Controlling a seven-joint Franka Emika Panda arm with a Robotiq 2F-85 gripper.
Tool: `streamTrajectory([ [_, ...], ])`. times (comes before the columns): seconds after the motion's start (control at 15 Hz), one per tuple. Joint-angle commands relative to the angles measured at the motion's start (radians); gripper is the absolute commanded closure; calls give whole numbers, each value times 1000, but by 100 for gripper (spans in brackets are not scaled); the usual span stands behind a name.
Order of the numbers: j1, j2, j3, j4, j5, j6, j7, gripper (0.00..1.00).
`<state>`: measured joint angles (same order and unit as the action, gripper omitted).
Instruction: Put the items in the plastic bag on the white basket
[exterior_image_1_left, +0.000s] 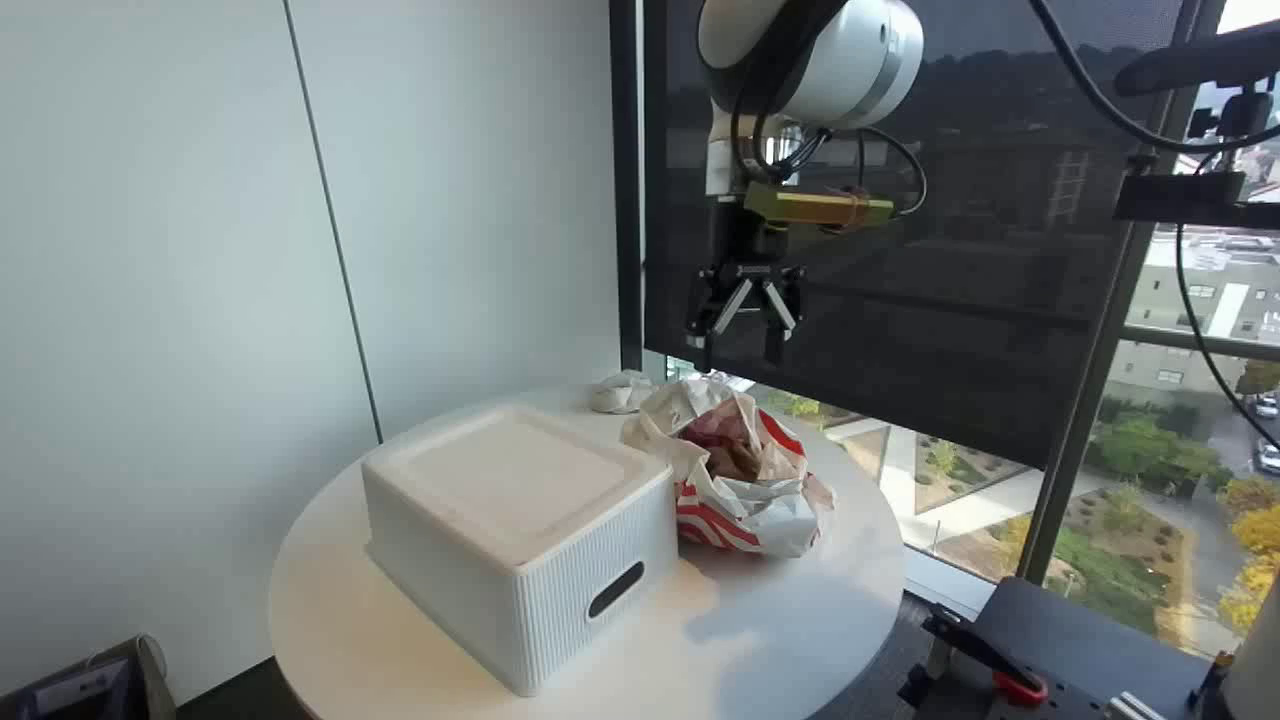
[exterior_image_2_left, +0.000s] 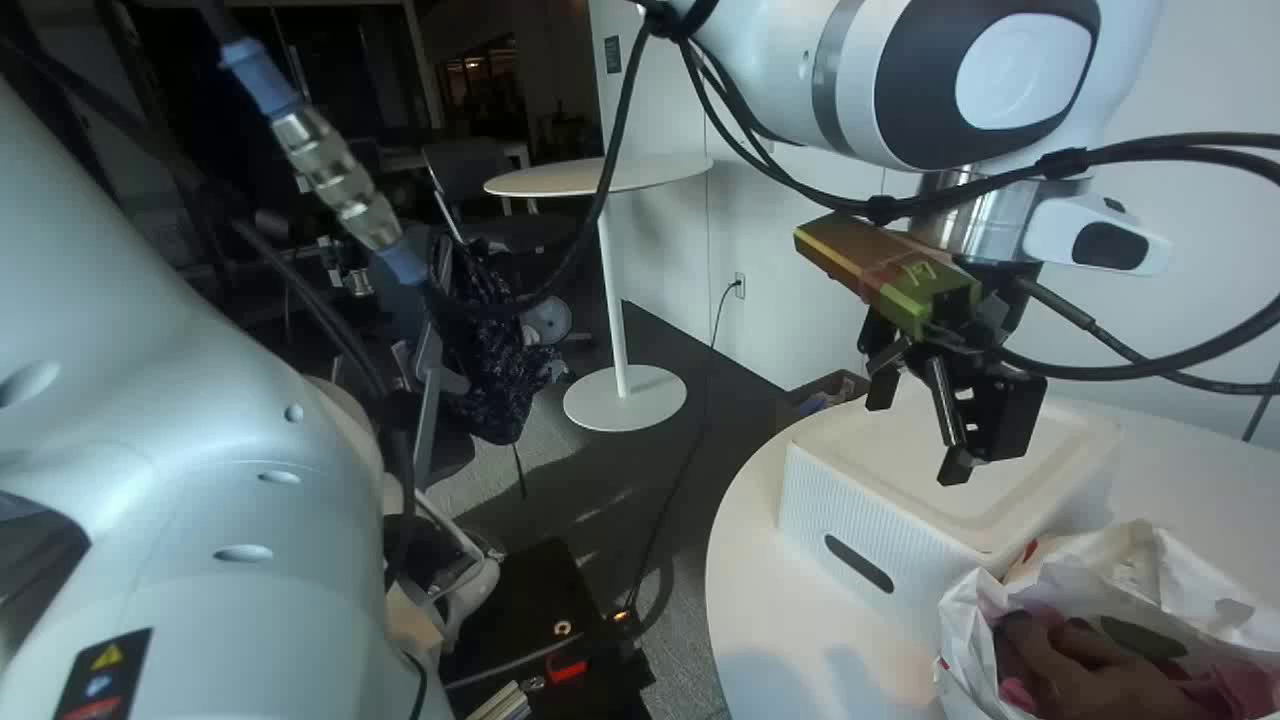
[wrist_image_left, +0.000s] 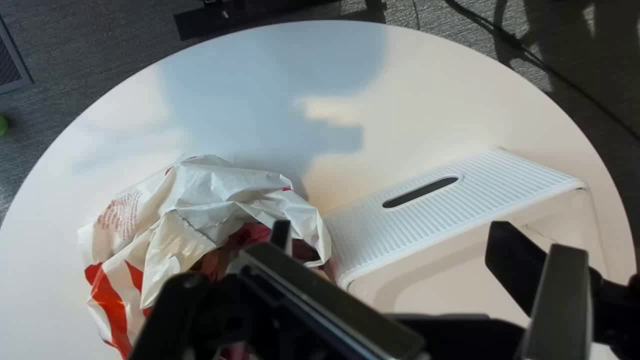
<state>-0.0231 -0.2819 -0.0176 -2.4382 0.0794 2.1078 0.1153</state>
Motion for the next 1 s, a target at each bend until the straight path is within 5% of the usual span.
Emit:
streamTrajectory([
  [0.0, -3, 0, 2, 4, 1, -2, -1, 0],
  [0.93, -15, 51, -2, 18, -6, 13, 23, 0],
])
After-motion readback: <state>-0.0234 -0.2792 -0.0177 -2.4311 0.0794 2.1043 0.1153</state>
